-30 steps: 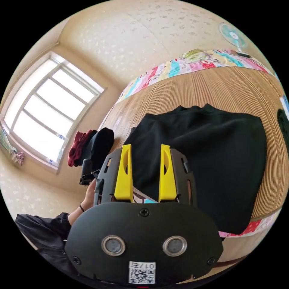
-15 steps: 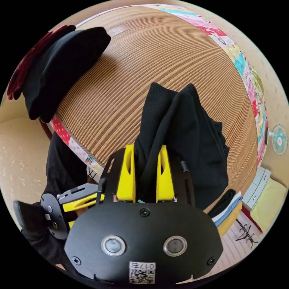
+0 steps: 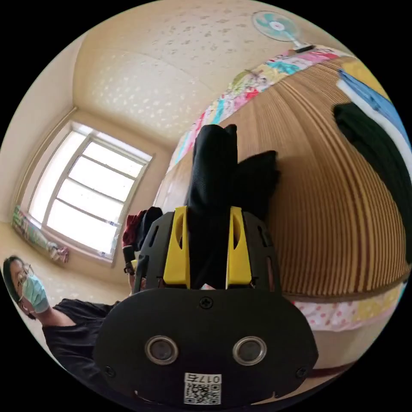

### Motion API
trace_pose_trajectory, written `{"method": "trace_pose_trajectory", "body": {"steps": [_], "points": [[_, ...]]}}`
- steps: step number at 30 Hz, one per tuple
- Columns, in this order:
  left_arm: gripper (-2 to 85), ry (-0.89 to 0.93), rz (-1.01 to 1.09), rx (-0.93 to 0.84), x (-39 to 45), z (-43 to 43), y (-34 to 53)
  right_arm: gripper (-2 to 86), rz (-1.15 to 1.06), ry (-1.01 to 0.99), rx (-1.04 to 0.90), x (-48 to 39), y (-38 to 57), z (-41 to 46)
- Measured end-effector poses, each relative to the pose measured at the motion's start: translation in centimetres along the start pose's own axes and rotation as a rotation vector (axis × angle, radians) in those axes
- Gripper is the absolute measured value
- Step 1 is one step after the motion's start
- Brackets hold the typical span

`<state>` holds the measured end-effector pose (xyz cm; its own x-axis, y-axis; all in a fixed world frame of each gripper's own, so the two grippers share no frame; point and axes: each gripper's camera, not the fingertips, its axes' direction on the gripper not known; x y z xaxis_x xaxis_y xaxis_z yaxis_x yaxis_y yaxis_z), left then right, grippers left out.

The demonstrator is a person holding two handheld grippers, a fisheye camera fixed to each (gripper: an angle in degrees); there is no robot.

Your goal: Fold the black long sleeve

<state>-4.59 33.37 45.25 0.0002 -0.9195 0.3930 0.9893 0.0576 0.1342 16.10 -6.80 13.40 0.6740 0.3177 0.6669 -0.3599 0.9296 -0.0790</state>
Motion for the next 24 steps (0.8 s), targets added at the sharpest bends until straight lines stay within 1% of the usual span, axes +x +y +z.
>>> {"method": "trace_pose_trajectory", "body": {"steps": [2,4,6,9,11,12,14,16,18,22,24], "points": [[19.0,-0.019,-0.010,-0.025,-0.3,2.5,-2.0,17.0,0.042,0.003,0.065,2.8,1.3,-1.7],[19.4,-0.040,-0.040,-0.018,-1.1,4.0,-3.6,19.1,0.046,-0.058,0.080,4.4,2.1,-2.2],[19.6,-0.062,-0.084,-0.007,-2.1,5.4,-5.3,21.8,0.049,-0.101,0.015,5.8,2.1,-0.8],[20.3,-0.052,-0.165,-0.045,-4.3,8.5,-8.1,22.4,0.034,-0.159,-0.052,6.3,2.0,1.9],[20.2,-0.032,-0.209,-0.151,-6.0,12.0,-9.7,21.2,0.036,-0.179,-0.099,6.0,2.0,3.6],[19.3,-0.015,-0.209,-0.191,-6.4,12.9,-10.1,19.8,0.039,-0.141,-0.127,5.5,2.2,4.9],[16.3,0.003,-0.248,-0.251,-7.2,13.6,-11.0,17.9,0.030,-0.030,-0.111,4.2,2.8,5.6],[14.0,-0.038,-0.237,-0.243,-6.4,12.3,-11.4,15.9,0.059,-0.048,-0.122,3.6,3.2,6.0],[12.6,-0.103,-0.198,-0.215,-4.8,9.8,-11.8,13.6,0.034,-0.144,-0.114,2.1,4.2,7.0],[11.6,-0.169,-0.115,-0.111,-0.8,0.7,-12.6,12.2,-0.068,-0.204,-0.110,-3.6,5.6,10.2],[11.4,-0.209,-0.080,-0.063,1.0,-4.6,-12.9,11.8,-0.110,-0.286,-0.096,-8.2,6.5,12.9]]}}
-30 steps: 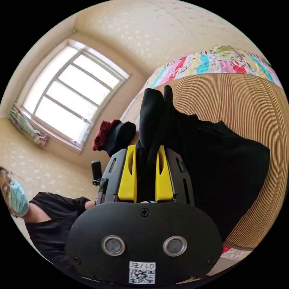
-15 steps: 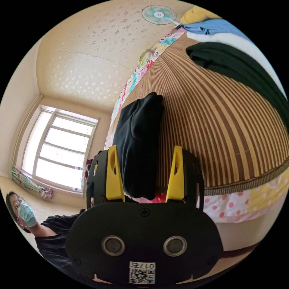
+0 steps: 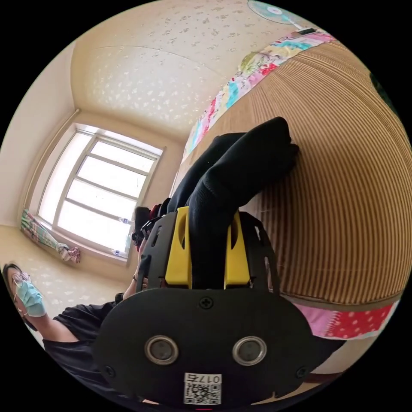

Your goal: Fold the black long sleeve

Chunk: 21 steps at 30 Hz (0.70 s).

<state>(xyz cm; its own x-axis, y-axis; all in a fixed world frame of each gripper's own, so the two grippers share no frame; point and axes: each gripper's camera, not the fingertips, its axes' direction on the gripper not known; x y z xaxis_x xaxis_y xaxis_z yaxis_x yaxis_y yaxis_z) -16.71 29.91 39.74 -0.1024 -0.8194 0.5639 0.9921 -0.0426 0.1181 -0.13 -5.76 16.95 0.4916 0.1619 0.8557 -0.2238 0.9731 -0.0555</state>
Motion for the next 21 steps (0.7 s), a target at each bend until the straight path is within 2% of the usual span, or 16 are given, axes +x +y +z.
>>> {"method": "trace_pose_trajectory", "body": {"steps": [6,9,13,14,15,16,18,20,21], "points": [[11.6,-0.180,0.023,0.163,1.6,-21.1,2.9,11.7,-0.157,-0.118,-0.027,-12.8,1.9,14.2],[12.4,-0.318,-0.059,0.183,1.0,-30.1,5.3,11.9,-0.195,-0.141,-0.056,-18.5,4.1,22.1],[15.2,-0.692,-0.152,0.339,1.7,-38.5,11.8,12.7,-0.239,-0.136,-0.142,-22.0,8.1,32.4],[16.0,-0.761,-0.138,0.395,2.8,-39.2,13.9,13.2,-0.222,-0.109,-0.230,-21.9,9.6,36.3],[16.0,-0.782,-0.127,0.413,3.2,-39.3,14.8,13.8,-0.170,-0.033,-0.352,-21.3,11.3,40.1],[16.0,-0.797,-0.109,0.434,3.9,-39.0,16.2,14.1,-0.152,0.024,-0.388,-21.0,12.2,41.5],[15.6,-0.695,-0.045,0.431,4.1,-37.8,17.3,14.5,-0.226,0.193,-0.361,-21.4,15.8,43.3],[11.5,-0.490,0.048,0.379,2.7,-34.9,16.9,14.7,-0.272,0.214,-0.330,-21.9,17.4,43.2],[9.7,-0.477,0.052,0.361,2.0,-33.9,16.5,14.9,-0.271,0.208,-0.347,-22.0,17.7,43.4]]}}
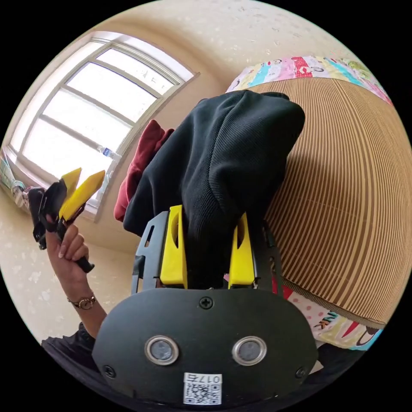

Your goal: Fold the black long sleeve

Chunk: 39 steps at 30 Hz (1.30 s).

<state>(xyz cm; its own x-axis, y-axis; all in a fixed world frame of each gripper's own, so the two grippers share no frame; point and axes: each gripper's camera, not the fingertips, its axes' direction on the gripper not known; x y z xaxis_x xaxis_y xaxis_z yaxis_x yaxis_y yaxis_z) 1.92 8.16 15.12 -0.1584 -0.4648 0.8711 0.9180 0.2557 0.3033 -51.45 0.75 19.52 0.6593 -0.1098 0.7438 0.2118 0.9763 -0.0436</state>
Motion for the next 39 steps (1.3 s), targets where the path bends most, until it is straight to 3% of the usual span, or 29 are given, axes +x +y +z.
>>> {"method": "trace_pose_trajectory", "body": {"steps": [4,11,15,19,25,32,35,39], "points": [[3.3,-0.265,-0.048,-0.242,-2.5,10.0,1.3,15.4,0.005,0.012,-0.066,-1.0,0.2,0.1],[-0.6,0.033,-0.136,0.123,-3.2,2.9,10.8,13.9,-0.128,0.239,-0.010,-3.6,5.5,-4.2],[-0.8,0.135,-0.165,0.212,-1.2,0.3,18.5,12.3,-0.138,0.282,0.152,-5.4,7.7,-7.6],[-0.9,0.197,-0.097,0.287,3.1,0.2,26.5,10.3,-0.212,0.316,0.193,-7.9,7.4,-8.4],[-1.0,0.010,0.043,0.071,9.4,1.2,29.5,8.1,-0.168,0.249,0.365,-10.2,5.8,-14.2],[-1.0,-0.071,0.040,0.122,12.6,-1.7,29.2,6.6,-0.221,0.226,0.511,-10.4,10.7,-20.8],[-1.0,-0.158,0.017,0.147,14.4,-1.8,29.3,6.3,-0.160,0.267,0.579,-7.9,12.9,-24.1],[-1.0,-0.145,-0.046,0.174,15.9,-0.7,29.5,6.2,-0.045,0.309,0.661,-2.9,16.2,-31.5]]}}
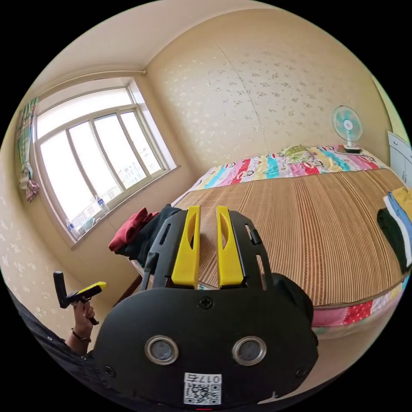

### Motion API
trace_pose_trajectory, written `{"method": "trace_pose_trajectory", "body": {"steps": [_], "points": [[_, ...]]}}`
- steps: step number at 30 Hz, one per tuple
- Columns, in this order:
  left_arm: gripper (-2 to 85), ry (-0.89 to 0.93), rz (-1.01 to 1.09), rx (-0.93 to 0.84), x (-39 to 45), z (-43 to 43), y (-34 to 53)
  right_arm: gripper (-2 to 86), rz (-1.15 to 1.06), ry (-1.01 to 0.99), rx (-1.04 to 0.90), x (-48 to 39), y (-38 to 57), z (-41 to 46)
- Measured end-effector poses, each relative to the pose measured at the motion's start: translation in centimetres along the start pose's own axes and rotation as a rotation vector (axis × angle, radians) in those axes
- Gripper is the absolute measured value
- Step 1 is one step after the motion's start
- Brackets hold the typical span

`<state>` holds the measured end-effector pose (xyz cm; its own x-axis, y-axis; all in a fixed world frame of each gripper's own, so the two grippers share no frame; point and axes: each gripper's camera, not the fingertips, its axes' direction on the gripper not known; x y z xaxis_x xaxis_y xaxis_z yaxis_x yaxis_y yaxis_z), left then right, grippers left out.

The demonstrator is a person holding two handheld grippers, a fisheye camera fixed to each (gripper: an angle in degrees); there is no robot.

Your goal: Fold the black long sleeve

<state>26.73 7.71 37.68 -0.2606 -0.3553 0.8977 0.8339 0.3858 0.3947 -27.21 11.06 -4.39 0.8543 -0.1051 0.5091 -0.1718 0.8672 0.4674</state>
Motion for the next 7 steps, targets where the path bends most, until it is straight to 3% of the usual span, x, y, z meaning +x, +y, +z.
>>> {"method": "trace_pose_trajectory", "body": {"steps": [7], "points": [[-1.0,0.038,-0.002,-0.007,4.8,0.6,0.6,7.0,0.319,0.311,0.175,17.8,-1.9,-12.4]]}}
